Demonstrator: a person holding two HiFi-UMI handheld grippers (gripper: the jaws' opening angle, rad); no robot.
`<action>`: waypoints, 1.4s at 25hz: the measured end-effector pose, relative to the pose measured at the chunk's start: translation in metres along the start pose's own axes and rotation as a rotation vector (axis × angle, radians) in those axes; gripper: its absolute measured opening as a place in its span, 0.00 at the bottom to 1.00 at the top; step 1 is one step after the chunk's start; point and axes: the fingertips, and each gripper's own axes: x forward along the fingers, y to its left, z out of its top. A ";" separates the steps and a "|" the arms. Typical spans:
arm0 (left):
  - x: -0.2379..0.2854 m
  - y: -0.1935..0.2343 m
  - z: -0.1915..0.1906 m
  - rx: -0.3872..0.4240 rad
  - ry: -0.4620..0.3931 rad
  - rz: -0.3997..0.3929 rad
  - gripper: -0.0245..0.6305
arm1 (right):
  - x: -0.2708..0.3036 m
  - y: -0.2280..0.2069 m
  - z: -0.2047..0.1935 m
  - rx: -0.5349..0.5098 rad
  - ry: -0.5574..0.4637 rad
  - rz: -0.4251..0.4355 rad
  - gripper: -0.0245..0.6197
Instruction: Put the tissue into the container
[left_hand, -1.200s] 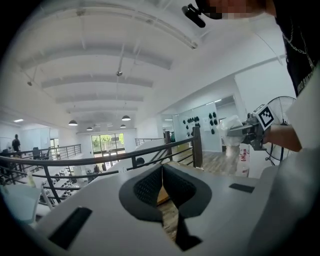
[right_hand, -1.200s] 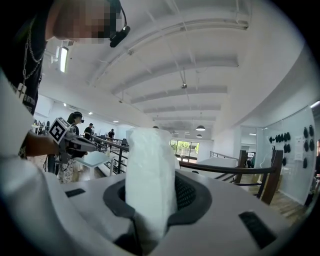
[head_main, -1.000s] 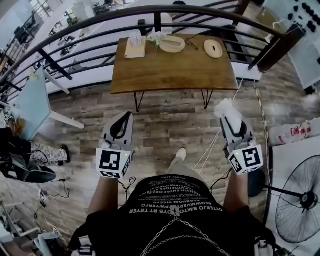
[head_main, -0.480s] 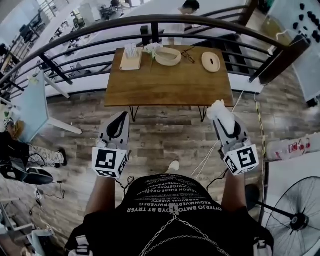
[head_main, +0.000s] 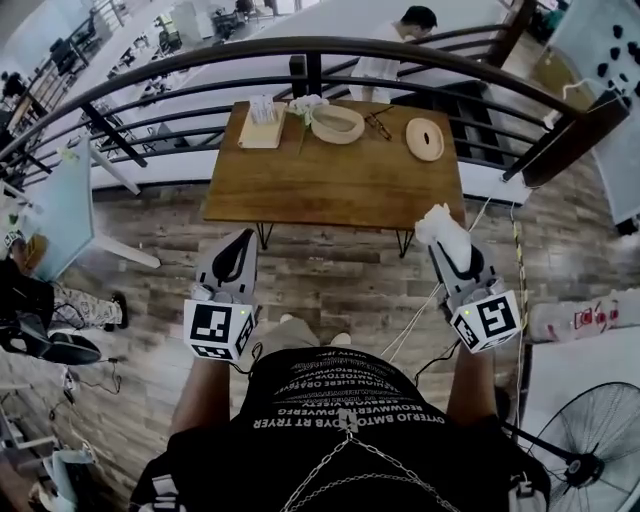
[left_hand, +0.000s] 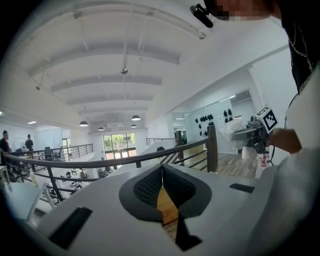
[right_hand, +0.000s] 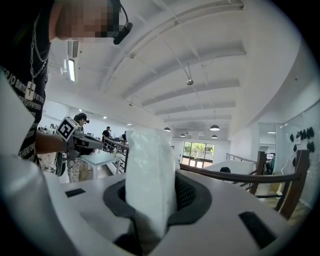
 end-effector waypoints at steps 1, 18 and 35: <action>0.001 0.000 0.000 -0.008 -0.005 -0.002 0.08 | 0.002 0.000 -0.001 -0.004 0.002 0.004 0.23; 0.087 0.052 0.001 -0.013 -0.005 -0.049 0.08 | 0.088 -0.021 -0.005 -0.006 0.021 -0.005 0.23; 0.230 0.161 0.021 0.009 -0.032 -0.124 0.08 | 0.254 -0.068 0.015 -0.001 0.042 -0.066 0.23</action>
